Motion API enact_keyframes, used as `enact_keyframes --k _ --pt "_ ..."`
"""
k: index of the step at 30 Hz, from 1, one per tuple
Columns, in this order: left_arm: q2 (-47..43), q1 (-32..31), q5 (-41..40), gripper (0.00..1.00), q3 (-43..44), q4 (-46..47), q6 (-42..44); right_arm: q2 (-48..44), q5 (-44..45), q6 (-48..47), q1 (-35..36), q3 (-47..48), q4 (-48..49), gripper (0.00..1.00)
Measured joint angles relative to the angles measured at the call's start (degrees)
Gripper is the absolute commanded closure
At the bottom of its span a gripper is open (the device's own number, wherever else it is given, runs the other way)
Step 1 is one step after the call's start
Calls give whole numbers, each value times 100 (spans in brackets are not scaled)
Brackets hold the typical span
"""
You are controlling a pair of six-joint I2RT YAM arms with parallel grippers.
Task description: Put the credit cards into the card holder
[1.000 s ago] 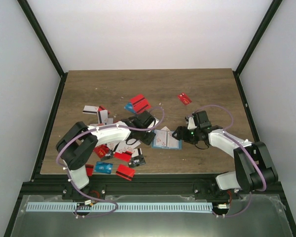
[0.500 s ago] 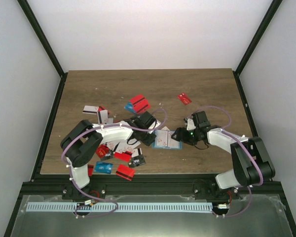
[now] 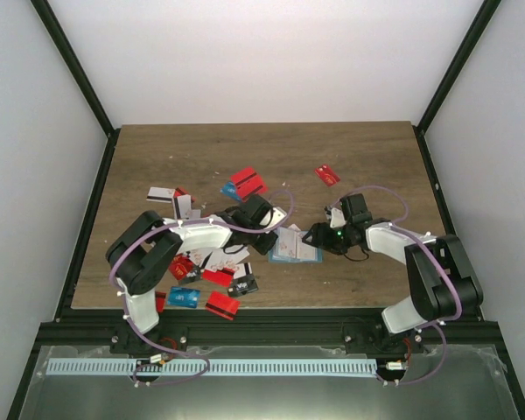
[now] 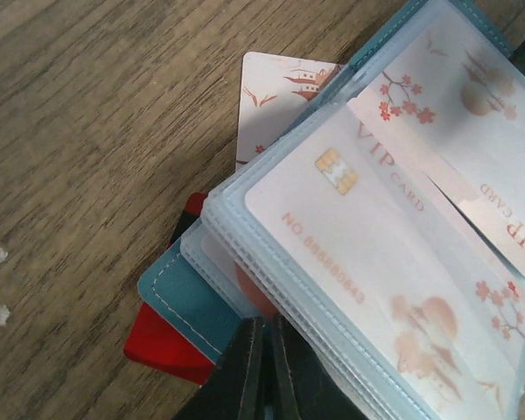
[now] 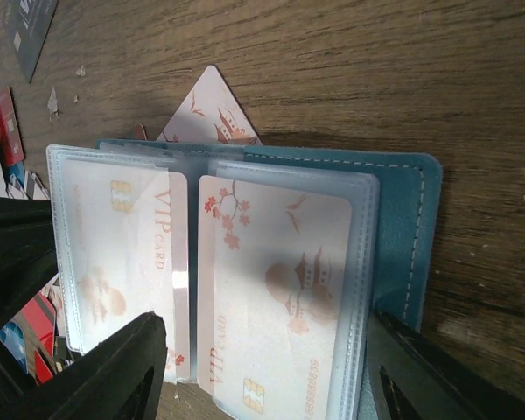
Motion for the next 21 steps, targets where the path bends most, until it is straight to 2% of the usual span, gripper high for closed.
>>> enact_keyframes --k 4,8,10,16,21 --pt "-61 31 -7 95 -162 223 -127 7 -2 0 -2 4 0 36" --pt "-236 59 0 73 -444 431 -313 52 -37 2 -2 2 87 36" --pt "-334 81 39 68 -608 483 -398 55 -50 4 -2 -9 120 36" --pt "-398 92 223 66 -745 468 -479 55 -70 2 -2 -13 129 36" --pt "-398 96 284 75 -787 518 -494 55 -70 2 -2 -13 129 37"
